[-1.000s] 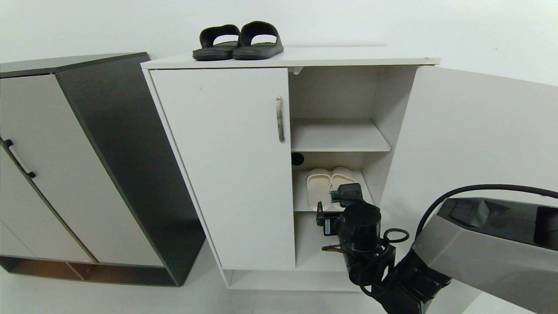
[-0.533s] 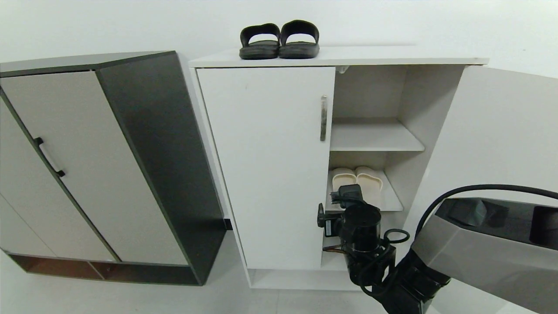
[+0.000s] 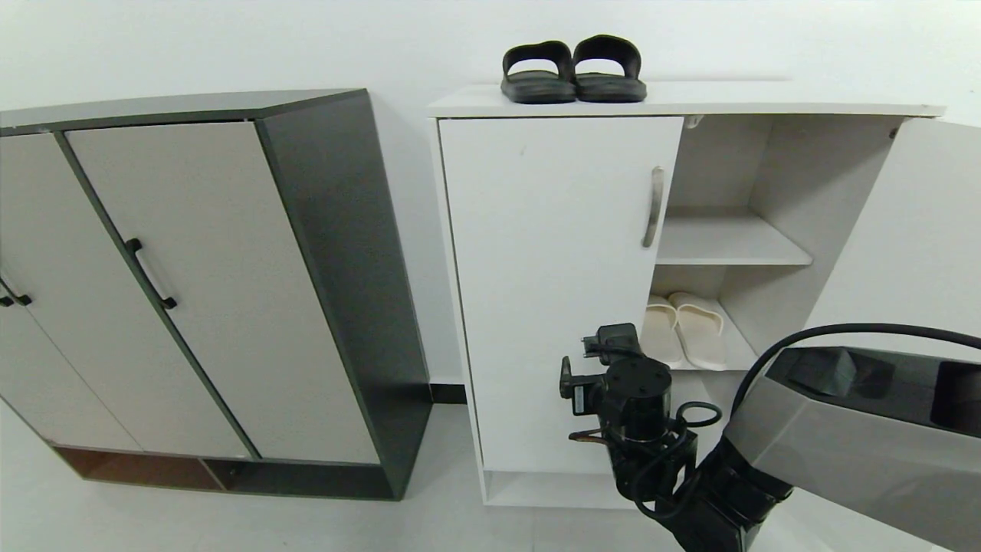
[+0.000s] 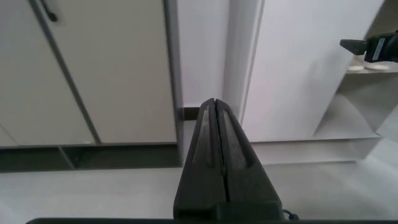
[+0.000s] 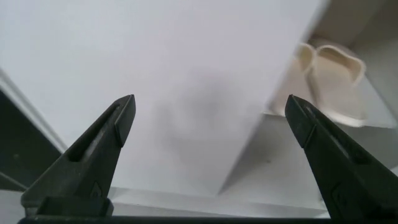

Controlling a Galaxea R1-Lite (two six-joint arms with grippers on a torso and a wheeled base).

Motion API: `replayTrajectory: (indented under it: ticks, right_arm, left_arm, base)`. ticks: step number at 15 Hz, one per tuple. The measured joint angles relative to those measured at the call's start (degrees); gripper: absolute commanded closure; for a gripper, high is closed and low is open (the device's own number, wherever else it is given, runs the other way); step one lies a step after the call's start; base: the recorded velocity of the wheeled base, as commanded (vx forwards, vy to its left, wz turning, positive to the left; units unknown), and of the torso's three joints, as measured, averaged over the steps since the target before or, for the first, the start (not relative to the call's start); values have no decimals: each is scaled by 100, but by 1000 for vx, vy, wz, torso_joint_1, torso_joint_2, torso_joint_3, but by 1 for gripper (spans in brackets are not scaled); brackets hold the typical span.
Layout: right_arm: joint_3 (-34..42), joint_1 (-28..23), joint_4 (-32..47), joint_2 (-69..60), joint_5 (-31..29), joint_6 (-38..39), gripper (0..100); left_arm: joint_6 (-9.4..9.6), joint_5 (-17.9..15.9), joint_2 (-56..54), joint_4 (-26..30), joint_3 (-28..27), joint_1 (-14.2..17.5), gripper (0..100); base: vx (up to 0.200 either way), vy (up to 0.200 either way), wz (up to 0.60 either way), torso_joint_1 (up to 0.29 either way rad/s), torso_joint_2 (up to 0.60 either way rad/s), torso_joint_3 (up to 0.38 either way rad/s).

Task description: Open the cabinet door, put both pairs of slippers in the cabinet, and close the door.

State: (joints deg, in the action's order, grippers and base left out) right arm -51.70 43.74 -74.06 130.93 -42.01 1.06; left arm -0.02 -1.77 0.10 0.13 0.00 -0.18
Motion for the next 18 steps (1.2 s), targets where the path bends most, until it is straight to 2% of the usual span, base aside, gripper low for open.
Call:
replayTrajectory:
  ticks: [11,18]
  right_arm:
    - [2,-35,-208,61,5,-46,0]
    - [228,-116,-494,133,246,-172,0]
  left_arm:
    - [-5,0,0,5,0,0,100]
    - [-2,0,0,2,0,-2,100]
  base:
    - [0,0,0,0,0,0]
    - [0,0,0,0,0,0]
